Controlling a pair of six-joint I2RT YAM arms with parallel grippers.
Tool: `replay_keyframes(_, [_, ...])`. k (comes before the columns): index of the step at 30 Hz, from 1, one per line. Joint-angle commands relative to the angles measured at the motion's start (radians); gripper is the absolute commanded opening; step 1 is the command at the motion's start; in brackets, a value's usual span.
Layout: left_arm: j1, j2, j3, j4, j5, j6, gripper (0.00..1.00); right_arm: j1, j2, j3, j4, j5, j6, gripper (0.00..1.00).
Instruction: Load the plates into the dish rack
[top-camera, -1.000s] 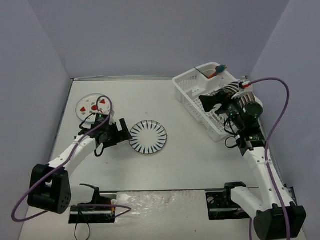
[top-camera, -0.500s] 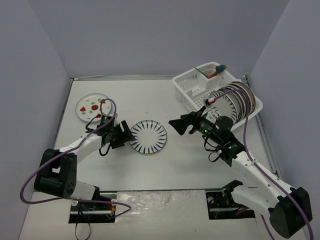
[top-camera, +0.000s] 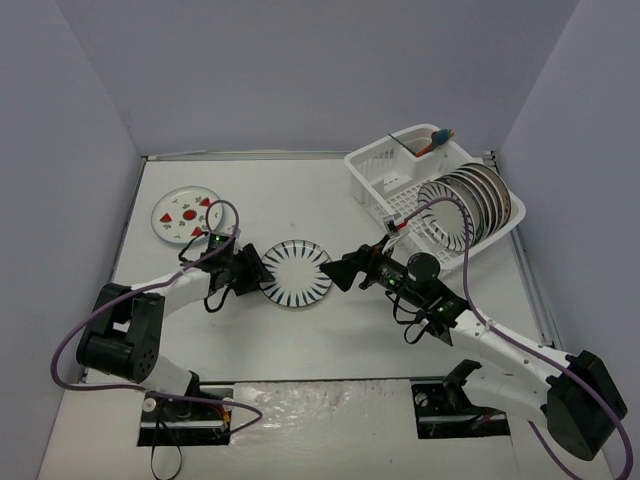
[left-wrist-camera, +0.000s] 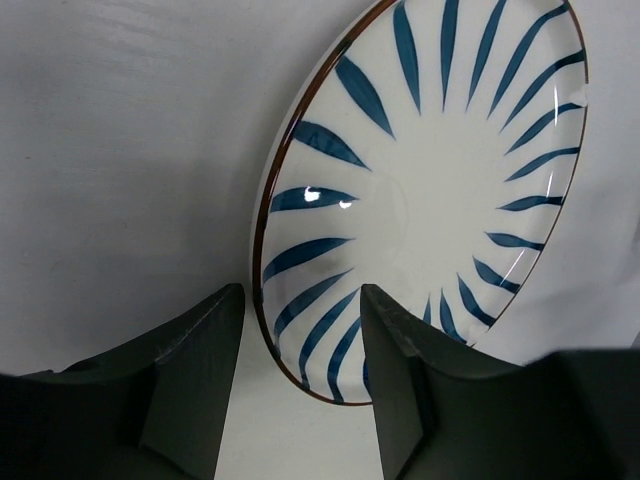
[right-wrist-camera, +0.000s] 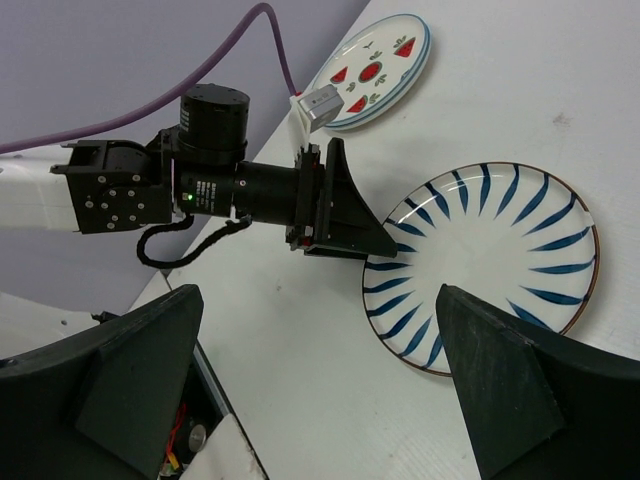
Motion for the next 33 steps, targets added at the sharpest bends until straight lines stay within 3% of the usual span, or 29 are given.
replay_keyframes(1, [-0.014, 0.019, 0.013, 0.022, -0.030, -0.015, 0.42, 0.013, 0.007, -0.002, 0.117, 0.055, 0.007, 1.00])
replay_keyframes(9, [-0.014, 0.036, -0.025, 0.050, -0.043, -0.022, 0.01, 0.034, 0.025, -0.076, 0.148, 0.142, 0.054, 1.00])
replay_keyframes(20, [-0.014, -0.136, -0.016, 0.029, -0.006, -0.198, 0.00, 0.045, 0.047, -0.178, 0.102, 0.296, 0.271, 1.00])
replay_keyframes(25, [-0.014, -0.214, 0.017, 0.002, -0.004, -0.276, 0.00, 0.047, 0.088, -0.214, 0.129, 0.313, 0.364, 1.00])
replay_keyframes(33, [-0.015, -0.268, -0.026, 0.096, 0.035, -0.402, 0.00, 0.060, 0.255, -0.204, 0.244, 0.284, 0.466, 1.00])
